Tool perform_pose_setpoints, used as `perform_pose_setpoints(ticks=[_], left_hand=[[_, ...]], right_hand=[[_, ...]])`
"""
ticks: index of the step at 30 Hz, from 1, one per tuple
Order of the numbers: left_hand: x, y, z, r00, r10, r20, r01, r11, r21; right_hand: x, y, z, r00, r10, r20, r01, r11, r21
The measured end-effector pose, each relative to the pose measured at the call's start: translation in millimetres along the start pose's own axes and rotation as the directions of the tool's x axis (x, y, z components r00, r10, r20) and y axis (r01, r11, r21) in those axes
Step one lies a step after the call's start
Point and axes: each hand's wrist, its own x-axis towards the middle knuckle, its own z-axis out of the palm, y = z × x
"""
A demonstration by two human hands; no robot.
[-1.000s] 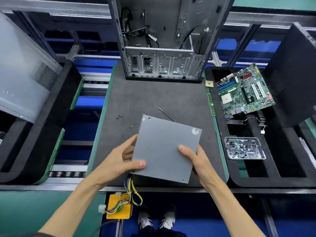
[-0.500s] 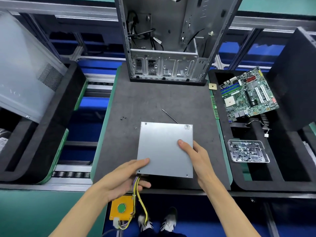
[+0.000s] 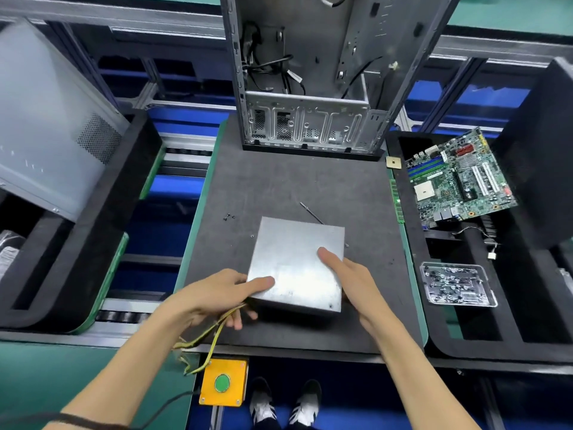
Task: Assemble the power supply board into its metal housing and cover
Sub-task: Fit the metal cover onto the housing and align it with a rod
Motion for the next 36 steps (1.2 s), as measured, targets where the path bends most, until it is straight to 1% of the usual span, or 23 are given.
perform_pose_setpoints(ticks=[2, 4, 5, 7, 9, 10, 11, 13, 15, 16, 17, 18, 19, 20, 21, 24, 25, 29, 33, 36], left_hand=[[2.6, -2.5, 0.9, 0.998, -0.033, 0.045, 0.035, 0.999, -0.038], [5.7, -4.9, -0.8, 0.998, -0.036, 0.06, 0.039, 0.998, -0.053], [6.8, -5.7, -2.0, 0.997, -0.035, 0.065, 0.038, 0.998, -0.055], [9.5, -5.6, -6.4, 0.996, -0.039, 0.079, 0.043, 0.997, -0.059], [11.8, -2.1, -14.2, 0.996, -0.047, 0.075, 0.052, 0.996, -0.066], [13.8, 0.7, -19.5, 0.998, -0.041, 0.051, 0.043, 0.998, -0.047], [16.9, 4.4, -25.8, 1.0, -0.021, 0.005, 0.021, 1.0, -0.013], [25.9, 14.1, -40.1, 0.988, 0.053, -0.143, -0.049, 0.998, 0.033], [39.3, 24.4, -54.7, 0.939, 0.133, -0.317, -0.132, 0.991, 0.025], [47.6, 28.4, -61.3, 0.891, 0.182, -0.416, -0.177, 0.983, 0.049], [56.8, 31.3, -68.0, 0.828, 0.231, -0.511, -0.198, 0.973, 0.12], [65.5, 32.8, -73.8, 0.763, 0.279, -0.583, -0.184, 0.958, 0.218], [73.6, 33.5, -77.9, 0.714, 0.322, -0.622, -0.146, 0.937, 0.317], [80.8, 33.7, -80.2, 0.687, 0.351, -0.637, -0.11, 0.916, 0.386], [87.3, 33.9, -81.3, 0.677, 0.366, -0.639, -0.085, 0.901, 0.425], [102.1, 34.9, -79.8, 0.674, 0.379, -0.634, -0.022, 0.868, 0.496], [104.9, 35.6, -79.7, 0.67, 0.381, -0.637, 0.0, 0.858, 0.513], [108.0, 39.6, -80.0, 0.666, 0.387, -0.638, 0.059, 0.825, 0.562], [107.9, 41.3, -76.7, 0.672, 0.391, -0.629, 0.104, 0.791, 0.603], [108.7, 44.8, -77.0, 0.681, 0.388, -0.621, 0.122, 0.776, 0.619]], right_hand=[[3.3, 3.1, -1.9, 1.0, 0.021, 0.005, -0.021, 0.998, -0.062], [6.5, 4.4, -5.7, 1.0, 0.024, -0.009, -0.025, 0.99, -0.135], [8.2, 3.6, -8.6, 0.999, 0.007, -0.035, -0.014, 0.982, -0.191], [12.3, 0.2, -15.5, 0.993, -0.085, -0.083, 0.054, 0.946, -0.318], [15.1, -8.1, -21.7, 0.987, -0.129, -0.092, 0.075, 0.894, -0.441], [17.5, -12.8, -25.4, 0.985, -0.141, -0.097, 0.075, 0.864, -0.497], [21.8, -16.6, -29.6, 0.982, -0.154, -0.111, 0.07, 0.838, -0.541], [34.8, -22.4, -38.3, 0.964, -0.201, -0.176, 0.059, 0.804, -0.592], [51.7, -29.5, -43.7, 0.924, -0.289, -0.249, 0.072, 0.773, -0.631], [60.7, -33.4, -44.8, 0.912, -0.311, -0.269, 0.073, 0.768, -0.637], [69.4, -37.3, -44.6, 0.907, -0.317, -0.276, 0.073, 0.765, -0.64], [78.2, -40.5, -43.2, 0.91, -0.315, -0.27, 0.071, 0.759, -0.647], [87.1, -42.8, -41.0, 0.915, -0.309, -0.258, 0.068, 0.751, -0.657], [95.9, -43.6, -39.0, 0.923, -0.298, -0.243, 0.064, 0.744, -0.666], [104.0, -44.0, -36.8, 0.934, -0.279, -0.222, 0.062, 0.74, -0.67], [121.9, -44.8, -32.6, 0.967, -0.201, -0.159, 0.045, 0.744, -0.667], [126.1, -45.0, -32.2, 0.968, -0.197, -0.153, 0.042, 0.735, -0.676], [133.6, -45.7, -33.7, 0.966, -0.223, -0.131, 0.059, 0.683, -0.728], [133.3, -45.4, -33.1, 0.972, -0.224, -0.071, 0.095, 0.652, -0.752], [131.8, -47.5, -32.2, 0.968, -0.24, -0.072, 0.1, 0.632, -0.768]])
